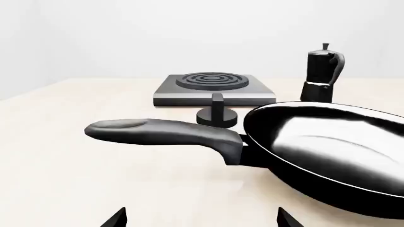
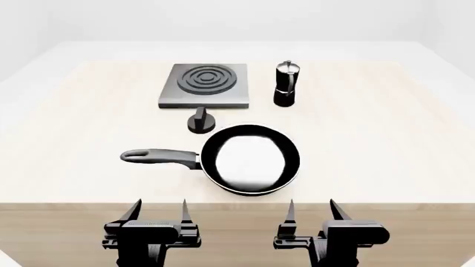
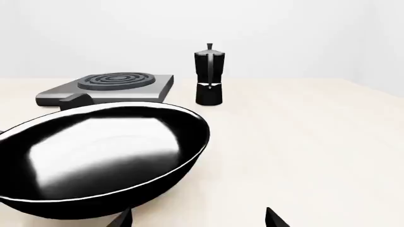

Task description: Turn on the stove and put the frying pan on it.

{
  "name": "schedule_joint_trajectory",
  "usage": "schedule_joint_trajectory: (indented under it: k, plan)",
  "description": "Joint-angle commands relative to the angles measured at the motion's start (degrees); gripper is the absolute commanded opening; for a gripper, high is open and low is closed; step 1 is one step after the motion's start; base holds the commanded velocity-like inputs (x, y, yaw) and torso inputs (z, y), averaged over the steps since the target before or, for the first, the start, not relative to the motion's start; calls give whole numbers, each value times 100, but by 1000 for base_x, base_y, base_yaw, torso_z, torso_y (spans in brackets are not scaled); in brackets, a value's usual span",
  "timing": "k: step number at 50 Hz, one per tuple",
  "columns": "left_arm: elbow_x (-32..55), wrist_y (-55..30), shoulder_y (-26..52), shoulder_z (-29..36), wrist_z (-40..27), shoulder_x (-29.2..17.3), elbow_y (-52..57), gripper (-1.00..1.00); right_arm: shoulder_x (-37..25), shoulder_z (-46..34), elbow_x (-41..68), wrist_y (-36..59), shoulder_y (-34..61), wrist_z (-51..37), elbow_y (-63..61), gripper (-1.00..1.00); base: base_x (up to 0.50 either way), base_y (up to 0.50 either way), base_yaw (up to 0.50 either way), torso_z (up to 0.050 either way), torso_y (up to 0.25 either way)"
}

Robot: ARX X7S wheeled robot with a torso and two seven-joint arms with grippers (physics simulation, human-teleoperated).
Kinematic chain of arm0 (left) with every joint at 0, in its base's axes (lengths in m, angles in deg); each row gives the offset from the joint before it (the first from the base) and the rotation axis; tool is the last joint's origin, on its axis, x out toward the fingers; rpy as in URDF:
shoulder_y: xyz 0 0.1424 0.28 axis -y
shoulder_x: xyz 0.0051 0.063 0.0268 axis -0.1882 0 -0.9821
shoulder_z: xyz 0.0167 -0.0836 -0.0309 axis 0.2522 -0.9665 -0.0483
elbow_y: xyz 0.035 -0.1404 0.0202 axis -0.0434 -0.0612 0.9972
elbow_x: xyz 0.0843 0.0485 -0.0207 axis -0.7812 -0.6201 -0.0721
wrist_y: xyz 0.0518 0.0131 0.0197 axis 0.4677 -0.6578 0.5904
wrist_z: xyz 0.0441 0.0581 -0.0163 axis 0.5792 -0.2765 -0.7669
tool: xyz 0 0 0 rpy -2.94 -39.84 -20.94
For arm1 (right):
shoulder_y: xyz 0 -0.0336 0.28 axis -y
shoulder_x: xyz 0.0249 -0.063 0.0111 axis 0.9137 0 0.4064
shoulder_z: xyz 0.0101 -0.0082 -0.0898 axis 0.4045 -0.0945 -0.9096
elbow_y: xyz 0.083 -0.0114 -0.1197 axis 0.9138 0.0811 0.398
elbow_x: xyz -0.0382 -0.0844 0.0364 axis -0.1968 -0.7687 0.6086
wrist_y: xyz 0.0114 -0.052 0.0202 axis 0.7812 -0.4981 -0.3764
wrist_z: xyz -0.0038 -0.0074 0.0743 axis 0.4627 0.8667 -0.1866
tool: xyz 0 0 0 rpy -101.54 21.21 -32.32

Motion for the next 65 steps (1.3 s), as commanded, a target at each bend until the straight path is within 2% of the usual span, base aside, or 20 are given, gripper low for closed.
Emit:
schedule_joint_trajectory:
  k: [1, 15, 18, 20, 21, 22, 24, 27, 33, 35, 37, 38, 39, 40, 41, 42, 44, 47, 56, 65]
  plan:
    - [48, 57, 14, 110, -109, -102, -129, 100, -89, -79, 69, -18, 77, -163, 182, 100, 0, 0, 0, 0, 0]
    - [274, 37, 66, 356, -321, -290, -270, 100, -299, -281, 298, -37, 72, -436, 198, 100, 0, 0, 0, 0, 0]
    - [120, -790, 78, 410, -609, -276, 545, 100, -389, -359, 351, 635, -10, -429, -718, 100, 0, 0, 0, 0, 0]
    - [24, -2279, 390, 482, -723, -308, 1886, 100, -546, -429, 477, 2102, 181, -406, -2195, 100, 0, 0, 0, 0, 0]
    - [302, -3138, 814, 385, -599, -312, 2728, 100, -592, -327, 736, 2962, 568, -415, -3054, 100, 0, 0, 0, 0, 0]
    - [265, -3936, 1143, 404, -651, -355, 3083, 100, -631, -256, 886, 3821, 860, -449, -3521, 100, 0, 0, 0, 0, 0]
    - [442, -4767, 1695, 350, -555, -400, 3537, 100, -652, -62, 1179, 4758, 1370, -415, -4070, 100, 0, 0, 0, 0, 0]
    - [508, -4953, 1877, 318, -561, -430, 3657, 100, -713, -12, 1161, 4906, 1582, -490, -4161, 100, 0, 0, 0, 0, 0]
    - [545, -4474, 1599, 383, -566, -471, 3375, 100, -763, -31, 1029, 4482, 1372, -549, -3810, 100, 0, 0, 0, 0, 0]
    - [569, -4523, 1638, 366, -585, -490, 3393, 100, -813, 150, 646, 4441, 1455, -996, -3686, 100, 0, 0, 0, 0, 0]
    - [602, -4547, 1654, 346, -595, -507, 3427, 100, -785, 728, 629, 4653, 1543, -1282, -3602, 100, 0, 0, 0, 0, 0]
    - [626, -4545, 1666, 329, -590, -515, 3420, 100, -918, 1036, 210, 4331, 1469, -1726, -3562, 100, 0, 0, 0, 0, 0]
    - [635, -4544, 1667, 331, -597, -521, 3420, 100, -919, 1034, 212, 4320, 1464, -1730, -3555, 100, 0, 0, 0, 0, 0]
    - [625, -4509, 1689, 343, -603, -540, 3364, 100, -1044, 1545, -23, 4239, 1359, -2059, -3502, 100, 0, 0, 0, 0, 0]
    - [626, -4468, 1707, 342, -605, -553, 3312, 100, -1068, 2268, 156, 4458, 1267, -2073, -3483, 100, 0, 0, 0, 0, 0]
    - [633, -4465, 1707, 345, -611, -558, 3309, 100, -1072, 2274, 163, 4463, 1265, -2071, -3488, 100, 0, 0, 0, 0, 0]
    - [683, -4423, 1695, 287, -616, -556, 3277, 100, -1051, 3124, 310, 4273, 962, -2101, -3437, 100, 0, 0, 0, 0, 0]
    - [693, -4335, 1645, 302, -630, -576, 3218, 100, -1010, 3706, 575, 4094, 615, -1892, -3539, 100, 0, 0, 0, 0, 0]
    - [755, -4266, 1645, 253, -687, -639, 3138, 100, -1032, 3294, 535, 3938, 580, -1798, -3504, 100, 438, 0, 0, 0, 0]
    - [715, -4174, 1634, 338, -774, -703, 3064, 100, -1019, 3302, 563, 3842, 519, -1805, -3442, 100, 500, 0, 0, 0, 0]
